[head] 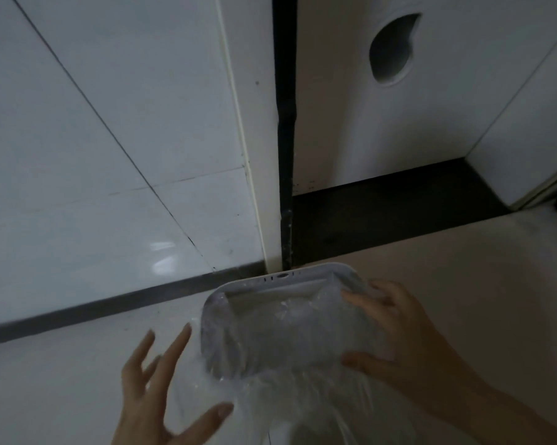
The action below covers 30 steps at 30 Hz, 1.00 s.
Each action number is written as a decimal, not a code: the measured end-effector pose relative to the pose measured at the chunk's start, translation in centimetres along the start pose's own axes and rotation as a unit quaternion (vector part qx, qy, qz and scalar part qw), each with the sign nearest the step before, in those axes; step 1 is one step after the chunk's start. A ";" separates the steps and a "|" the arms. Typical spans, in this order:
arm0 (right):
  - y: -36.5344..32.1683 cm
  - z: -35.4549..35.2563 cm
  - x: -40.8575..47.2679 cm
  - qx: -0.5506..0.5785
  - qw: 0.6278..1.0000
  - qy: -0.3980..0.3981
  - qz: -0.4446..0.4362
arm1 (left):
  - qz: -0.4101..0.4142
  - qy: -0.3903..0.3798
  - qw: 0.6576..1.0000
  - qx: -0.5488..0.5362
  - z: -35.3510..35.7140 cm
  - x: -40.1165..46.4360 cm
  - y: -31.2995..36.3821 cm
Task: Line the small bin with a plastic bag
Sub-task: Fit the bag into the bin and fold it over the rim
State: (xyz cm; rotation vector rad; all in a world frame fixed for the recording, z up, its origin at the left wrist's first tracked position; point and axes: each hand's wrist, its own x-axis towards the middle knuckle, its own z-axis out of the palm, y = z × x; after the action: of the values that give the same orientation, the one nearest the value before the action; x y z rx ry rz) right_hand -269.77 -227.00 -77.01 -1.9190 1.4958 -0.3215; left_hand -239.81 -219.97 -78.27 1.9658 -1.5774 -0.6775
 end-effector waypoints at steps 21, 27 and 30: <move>-2.5 1.2 5.2 -0.126 0.989 0.074 0.032 | 0.091 0.015 0.990 0.108 1.9 6.4 -1.0; -2.4 0.2 3.5 -0.161 0.980 0.116 -0.012 | 0.052 -0.018 0.998 -0.035 -0.5 5.4 -0.4; -1.3 -1.0 0.0 -0.077 0.983 0.162 -0.032 | -0.007 -0.012 0.990 -0.139 -2.6 2.2 0.0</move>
State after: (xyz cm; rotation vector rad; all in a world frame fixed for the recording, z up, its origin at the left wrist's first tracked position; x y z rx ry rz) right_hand -269.33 -227.24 -75.44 -2.1169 1.7099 -0.5871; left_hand -237.65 -221.92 -76.48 1.7710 -1.3981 -0.8783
